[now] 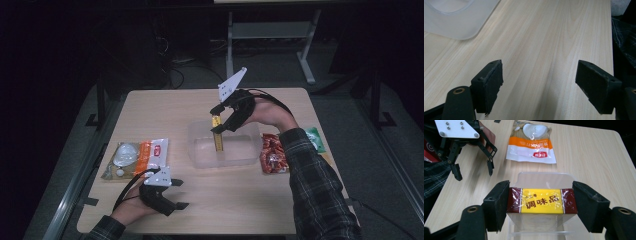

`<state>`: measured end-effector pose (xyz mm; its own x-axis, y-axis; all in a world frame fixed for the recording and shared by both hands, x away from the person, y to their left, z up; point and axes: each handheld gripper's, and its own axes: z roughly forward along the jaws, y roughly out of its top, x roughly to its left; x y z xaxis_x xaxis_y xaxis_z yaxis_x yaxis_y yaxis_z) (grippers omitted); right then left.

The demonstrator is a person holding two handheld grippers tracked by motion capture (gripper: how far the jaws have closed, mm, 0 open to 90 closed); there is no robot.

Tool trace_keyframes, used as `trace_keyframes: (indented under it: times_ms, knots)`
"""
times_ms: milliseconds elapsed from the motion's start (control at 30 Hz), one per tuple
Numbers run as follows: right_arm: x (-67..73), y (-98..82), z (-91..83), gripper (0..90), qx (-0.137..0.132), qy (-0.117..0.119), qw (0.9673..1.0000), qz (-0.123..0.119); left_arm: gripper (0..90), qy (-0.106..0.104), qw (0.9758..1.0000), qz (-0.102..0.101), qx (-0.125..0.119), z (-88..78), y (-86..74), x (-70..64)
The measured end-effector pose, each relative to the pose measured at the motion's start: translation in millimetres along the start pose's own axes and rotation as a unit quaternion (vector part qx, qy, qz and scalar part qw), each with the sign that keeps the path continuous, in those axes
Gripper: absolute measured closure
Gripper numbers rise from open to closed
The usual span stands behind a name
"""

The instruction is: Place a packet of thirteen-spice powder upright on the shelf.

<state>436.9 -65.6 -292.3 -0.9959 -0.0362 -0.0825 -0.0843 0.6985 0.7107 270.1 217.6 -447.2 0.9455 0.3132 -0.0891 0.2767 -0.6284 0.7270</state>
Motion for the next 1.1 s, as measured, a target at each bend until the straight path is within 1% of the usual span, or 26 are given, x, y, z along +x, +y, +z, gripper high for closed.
trace_keyframes:
  times_ms: [67,333,500,700,733,833,933,967,1100]
  knots:
    - [-1.1,-1.0,1.4,31.9,0.001,0.0,1.0,0.004,21.4,0.0,1.0,0.002,0.0,-0.3,0.0,0.2]
    - [-4.5,-4.2,4.5,31.9,0.004,0.002,1.0,0.006,21.4,-0.002,1.0,0.006,0.004,0.0,0.4,-0.6]
    - [-6.2,-6.9,6.4,31.8,0.002,0.005,0.9999,0.011,21.4,-0.002,1.0,0.004,0.004,-0.1,0.0,-0.4]
    - [-7.7,-8.1,6.7,31.8,-0.001,0.01,0.9999,0.005,21.4,-0.002,1.0,0.004,0.004,0.1,-0.1,-0.5]
    - [-7.5,-8.4,6.6,31.7,-0.002,0.01,0.9999,0.008,21.4,-0.002,1.0,0.004,0.004,0.2,-0.1,-0.4]
    - [-7.8,-9.6,6.8,31.7,-0.007,0.019,0.9998,0.005,21.4,-0.003,1.0,0.004,0.005,0.3,0.0,-0.3]
    - [-8.5,-10.3,6.7,31.7,-0.01,0.021,0.9997,-0.002,21.4,-0.003,1.0,0.004,0.005,0.6,0.0,-0.6]
    - [-8.6,-10.6,6.8,31.7,-0.011,0.022,0.9997,0.0,21.4,-0.004,1.0,0.003,0.005,0.6,0.0,-0.7]
    - [-9.2,-11.0,4.5,31.7,-0.004,0.024,0.9997,-0.002,21.4,-0.006,1.0,0.003,0.004,1.3,0.0,-0.8]
